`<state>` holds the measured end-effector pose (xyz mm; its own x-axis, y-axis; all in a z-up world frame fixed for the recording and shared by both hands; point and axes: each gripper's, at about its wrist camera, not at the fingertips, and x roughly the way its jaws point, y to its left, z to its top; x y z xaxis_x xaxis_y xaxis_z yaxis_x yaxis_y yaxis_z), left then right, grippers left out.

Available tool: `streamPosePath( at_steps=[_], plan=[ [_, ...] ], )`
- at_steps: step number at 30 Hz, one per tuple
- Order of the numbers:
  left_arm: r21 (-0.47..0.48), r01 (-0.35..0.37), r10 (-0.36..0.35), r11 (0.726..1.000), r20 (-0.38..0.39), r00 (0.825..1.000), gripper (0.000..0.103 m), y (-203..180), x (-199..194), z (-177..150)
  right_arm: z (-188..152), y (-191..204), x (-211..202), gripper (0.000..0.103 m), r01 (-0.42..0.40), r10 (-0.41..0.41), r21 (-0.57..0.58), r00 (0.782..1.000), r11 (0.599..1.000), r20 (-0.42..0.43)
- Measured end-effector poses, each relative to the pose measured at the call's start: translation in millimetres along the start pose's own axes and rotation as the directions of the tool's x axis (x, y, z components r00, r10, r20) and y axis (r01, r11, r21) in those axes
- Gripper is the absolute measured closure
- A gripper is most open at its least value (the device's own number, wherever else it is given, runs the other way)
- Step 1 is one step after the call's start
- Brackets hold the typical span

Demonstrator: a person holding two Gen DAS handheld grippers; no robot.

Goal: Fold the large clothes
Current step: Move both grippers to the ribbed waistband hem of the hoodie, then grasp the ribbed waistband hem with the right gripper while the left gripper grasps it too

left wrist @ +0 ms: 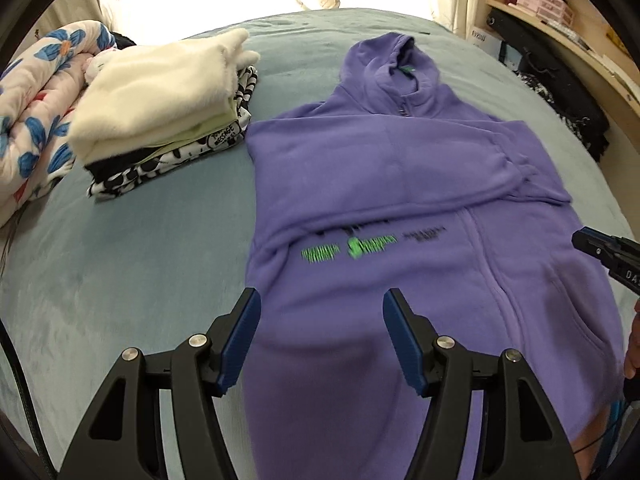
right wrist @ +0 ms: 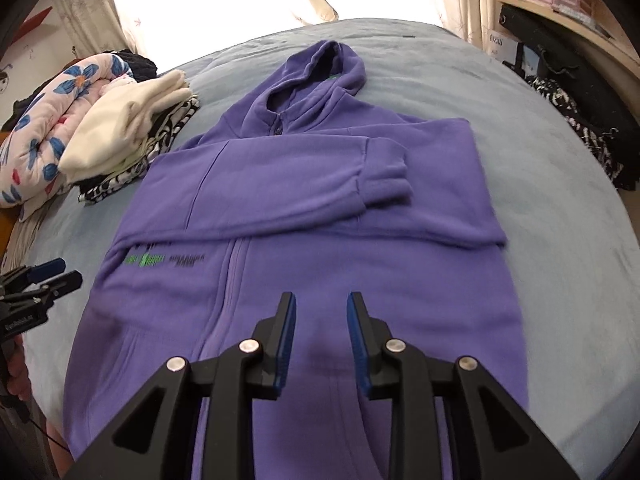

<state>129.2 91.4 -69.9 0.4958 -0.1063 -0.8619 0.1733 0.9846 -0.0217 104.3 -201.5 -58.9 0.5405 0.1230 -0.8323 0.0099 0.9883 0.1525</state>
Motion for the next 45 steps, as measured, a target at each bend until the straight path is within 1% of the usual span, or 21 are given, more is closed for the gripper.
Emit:
streamPosePath(
  at_steps=[1,3,7,10,14,16,19,24,27,33,37,39,41,45],
  plan=[
    [-0.004,-0.002,0.002,1.0,0.006,1.0,0.041,-0.3,-7.7,-4.9,-5.5,-0.6,-9.5,0.062,0.002,-0.002,0.001,1.0,1.0,0.013],
    [-0.021,0.001,0.0,1.0,0.024,1.0,0.041,0.1,-26.7,-16.4,-14.8,-1.2,-27.7,0.056,0.003,-0.003,0.001,0.999,1.0,0.049],
    [-0.062,0.007,-0.004,0.998,0.057,0.998,0.04,2.1,-59.8,-41.4,-32.5,2.2,-59.7,0.055,0.01,-0.008,-0.011,0.995,1.0,0.101],
    [-0.095,0.009,-0.002,0.995,0.074,0.997,0.038,2.8,-78.8,-63.5,-46.4,5.6,-76.1,0.055,0.01,-0.008,-0.018,0.992,1.0,0.123],
    [-0.125,0.012,0.0,0.992,0.089,0.996,0.037,5.2,-93.0,-90.5,-69.6,7.6,-91.7,0.052,0.021,-0.017,-0.024,0.989,0.999,0.148],
    [-0.143,0.01,0.002,0.99,0.087,0.996,0.037,8.8,-95.9,-103.8,-81.0,6.8,-96.0,0.048,0.022,-0.018,-0.022,0.988,1.0,0.154],
    [-0.158,0.014,-0.002,0.987,0.074,0.997,0.037,12.4,-94.3,-124.8,-97.9,4.5,-98.4,0.044,0.018,-0.017,-0.01,0.987,1.0,0.158],
    [-0.183,0.008,0.0,0.983,0.044,0.999,0.036,17.3,-84.7,-157.8,-124.4,-0.9,-100.4,0.043,0.025,-0.025,-0.001,0.989,1.0,0.145],
    [-0.204,0.033,-0.029,0.978,0.024,0.999,0.036,22.9,-75.1,-176.1,-140.8,-9.5,-104.6,0.042,0.024,-0.025,0.009,0.989,1.0,0.147],
    [-0.257,0.125,-0.129,0.958,0.003,0.992,0.037,35.1,-53.3,-207.2,-168.7,-33.9,-115.3,0.042,0.032,-0.036,0.024,0.987,0.999,0.155],
    [-0.252,0.181,-0.176,0.951,0.04,0.984,0.035,39.3,-48.7,-215.0,-186.7,-54.4,-115.0,0.042,0.059,-0.063,0.037,0.989,0.998,0.135],
    [-0.265,0.21,-0.204,0.941,0.049,0.978,0.033,42.5,-45.6,-216.9,-194.5,-65.3,-111.8,0.042,0.073,-0.08,0.057,0.99,0.996,0.112],
    [-0.277,0.237,-0.229,0.931,0.06,0.972,0.033,45.7,-42.5,-218.7,-202.8,-77.0,-109.4,0.042,0.072,-0.08,0.085,0.992,0.994,0.098],
    [-0.269,0.26,-0.25,0.928,0.071,0.966,0.032,47.4,-38.3,-222.0,-212.2,-93.4,-100.9,0.042,0.052,-0.063,0.141,0.996,0.989,0.07]
  ],
)
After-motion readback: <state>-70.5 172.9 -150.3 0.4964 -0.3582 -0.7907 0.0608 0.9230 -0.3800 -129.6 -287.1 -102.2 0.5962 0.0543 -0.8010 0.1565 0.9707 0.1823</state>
